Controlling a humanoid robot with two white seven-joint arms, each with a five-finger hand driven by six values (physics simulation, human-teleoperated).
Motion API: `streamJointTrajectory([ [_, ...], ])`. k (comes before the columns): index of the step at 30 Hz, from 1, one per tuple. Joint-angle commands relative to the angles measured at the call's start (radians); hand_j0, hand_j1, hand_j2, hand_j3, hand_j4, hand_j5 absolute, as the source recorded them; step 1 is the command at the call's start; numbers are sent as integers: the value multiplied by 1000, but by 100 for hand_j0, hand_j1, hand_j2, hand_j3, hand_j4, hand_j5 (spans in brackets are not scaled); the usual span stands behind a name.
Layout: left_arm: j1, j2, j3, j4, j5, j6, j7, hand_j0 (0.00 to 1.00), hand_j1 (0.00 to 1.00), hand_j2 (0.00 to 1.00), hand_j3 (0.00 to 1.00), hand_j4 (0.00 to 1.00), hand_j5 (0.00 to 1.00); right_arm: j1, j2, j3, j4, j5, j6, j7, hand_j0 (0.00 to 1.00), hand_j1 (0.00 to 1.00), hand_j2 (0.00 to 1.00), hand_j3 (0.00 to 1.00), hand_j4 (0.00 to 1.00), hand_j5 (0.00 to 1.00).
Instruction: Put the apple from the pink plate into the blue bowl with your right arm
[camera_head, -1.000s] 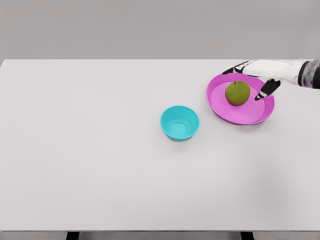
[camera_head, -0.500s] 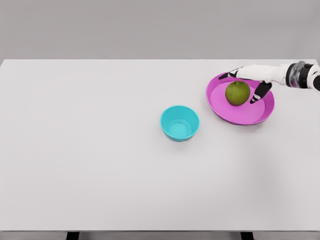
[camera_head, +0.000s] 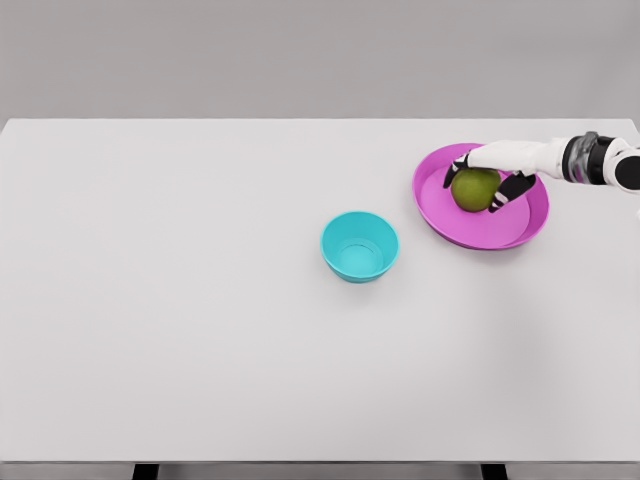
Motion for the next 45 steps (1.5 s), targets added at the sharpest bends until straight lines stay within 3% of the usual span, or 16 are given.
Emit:
streamJointTrajectory([
  [1,0,0,0,0,0,0,0,100,100,100,100,100,100,0,0,2,0,2,-1,2,43,43,43,43,43,43],
  [8,0,0,0,0,0,0,0,100,100,100,100,100,100,-6,-8,-8,-23,-3,-1,2,42,42,42,42,42,42],
  [13,0,0,0,0,0,0,0,100,100,100,100,100,100,-6,-20,-40,-103,-3,-1,2,42,42,42,42,42,42],
  [19,0,0,0,0,0,0,0,100,100,100,100,100,100,8,-88,-59,-351,-3,-1,2,42,42,42,42,42,42],
  [30,0,0,0,0,0,0,0,100,100,100,100,100,100,78,-88,-51,-667,-4,-1,2,43,43,43,43,43,43],
  [45,0,0,0,0,0,0,0,100,100,100,100,100,100,118,-36,36,-684,30,-1,2,44,44,44,44,44,44],
])
